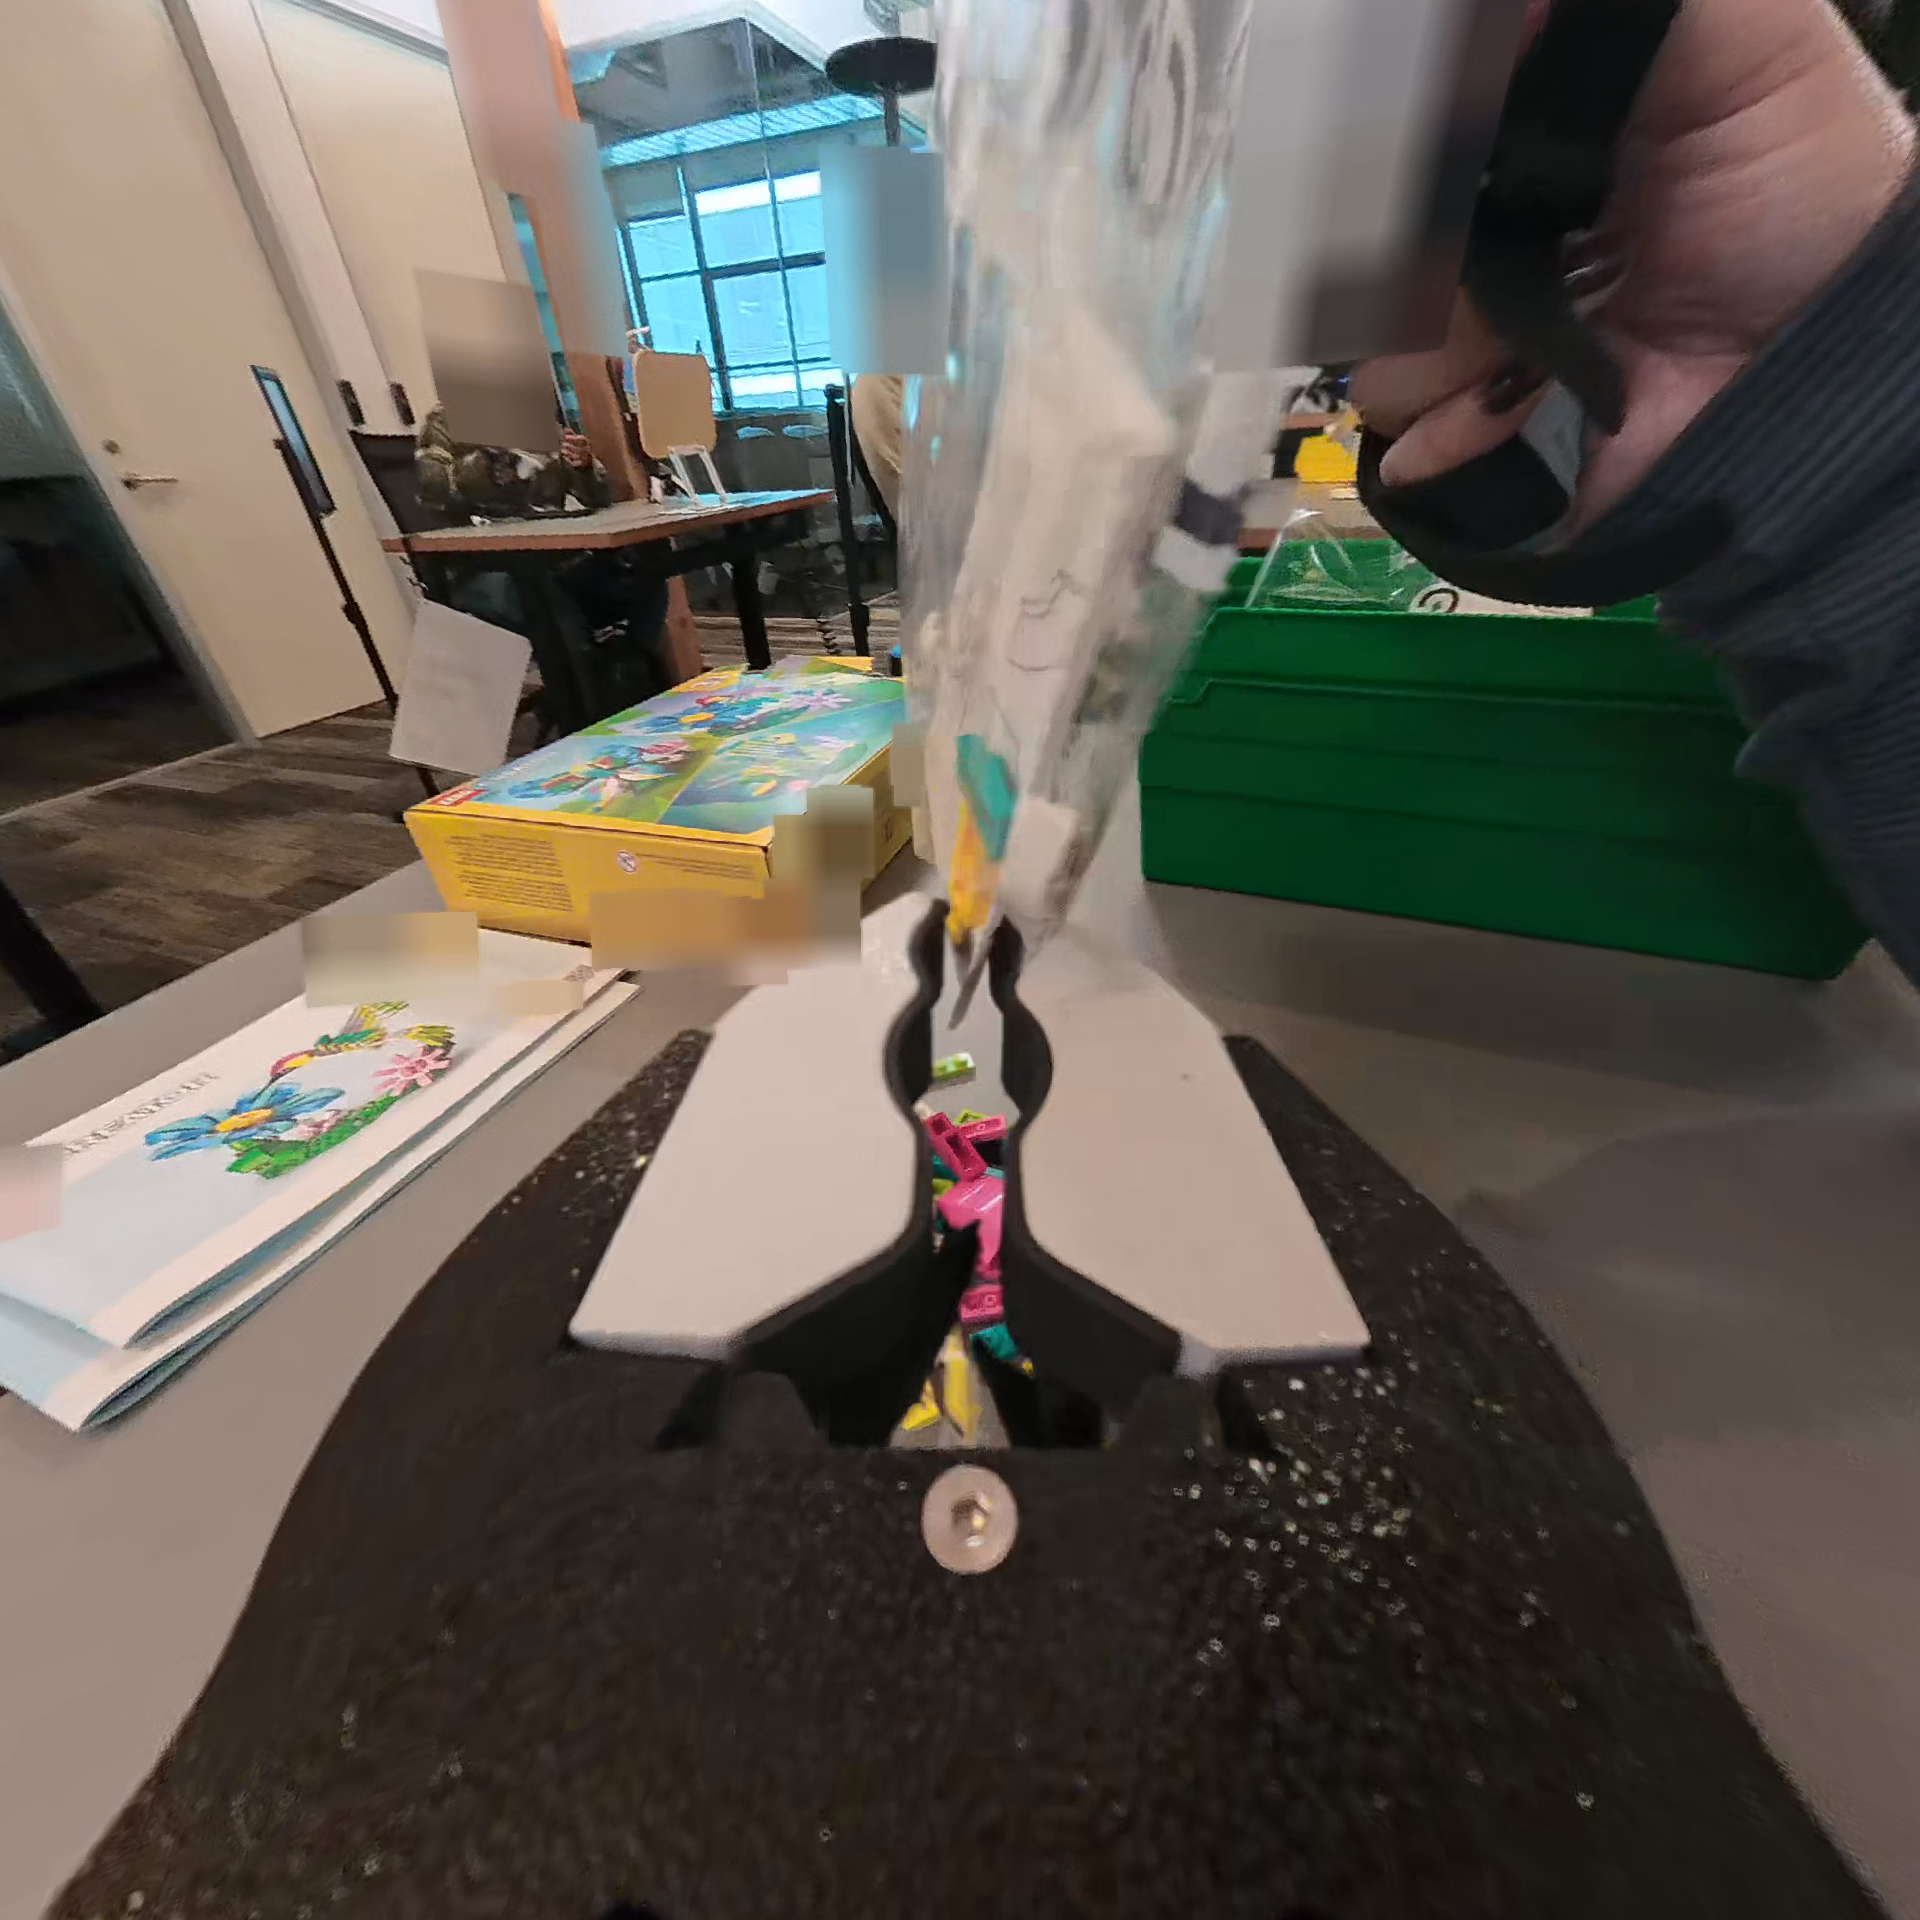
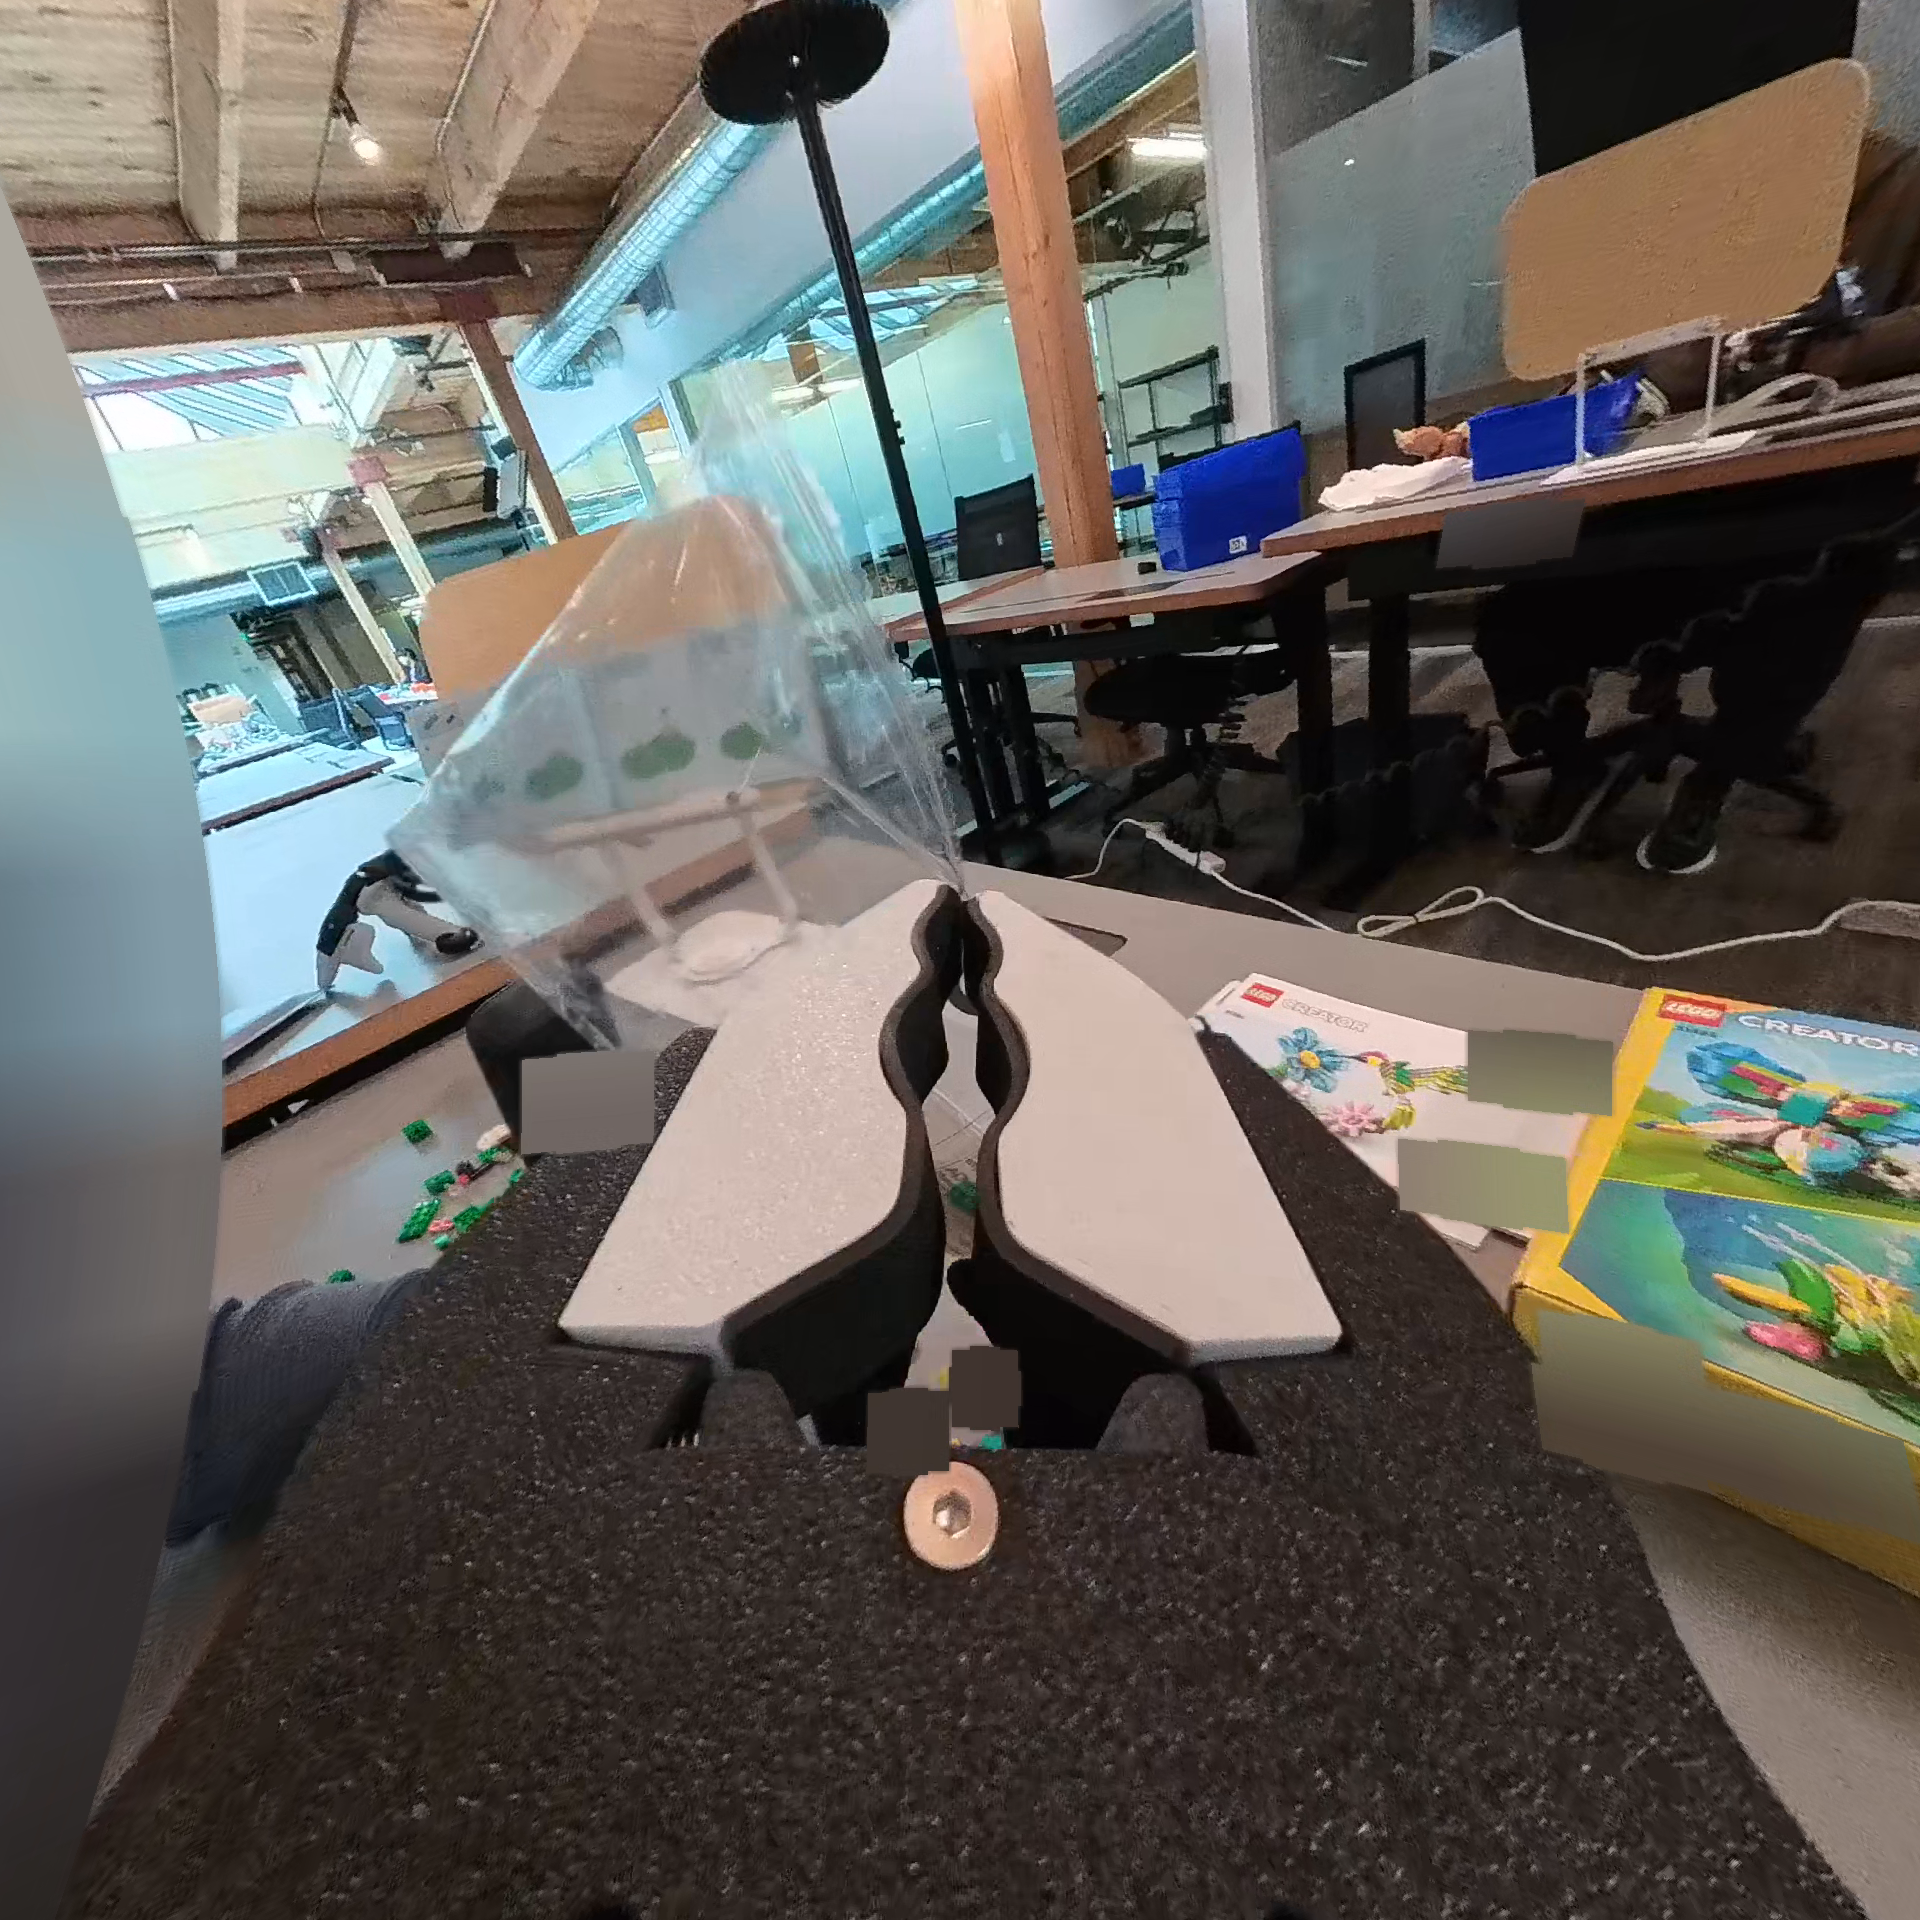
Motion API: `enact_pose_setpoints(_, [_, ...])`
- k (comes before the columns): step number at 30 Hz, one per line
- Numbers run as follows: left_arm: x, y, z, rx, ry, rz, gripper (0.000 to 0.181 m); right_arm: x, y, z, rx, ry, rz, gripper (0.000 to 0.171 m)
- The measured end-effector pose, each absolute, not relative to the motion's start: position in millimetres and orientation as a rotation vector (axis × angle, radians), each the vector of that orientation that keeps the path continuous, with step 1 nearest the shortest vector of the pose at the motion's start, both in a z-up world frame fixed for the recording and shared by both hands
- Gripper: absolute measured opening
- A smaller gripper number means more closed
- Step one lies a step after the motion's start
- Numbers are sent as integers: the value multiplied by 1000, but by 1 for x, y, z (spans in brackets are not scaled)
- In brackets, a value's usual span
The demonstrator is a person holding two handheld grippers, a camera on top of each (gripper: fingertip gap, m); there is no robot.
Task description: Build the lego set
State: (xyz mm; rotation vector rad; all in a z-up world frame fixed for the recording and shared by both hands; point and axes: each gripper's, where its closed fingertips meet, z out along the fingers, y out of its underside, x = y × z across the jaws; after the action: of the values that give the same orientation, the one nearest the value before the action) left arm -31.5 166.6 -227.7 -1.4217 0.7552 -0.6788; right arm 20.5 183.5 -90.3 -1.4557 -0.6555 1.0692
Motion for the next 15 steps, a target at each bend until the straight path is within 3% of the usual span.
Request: enact_pose_setpoints(15, [-42,142,-203,-1342,841,-1094,1,54,208,-99,-1473,-628,757,0])
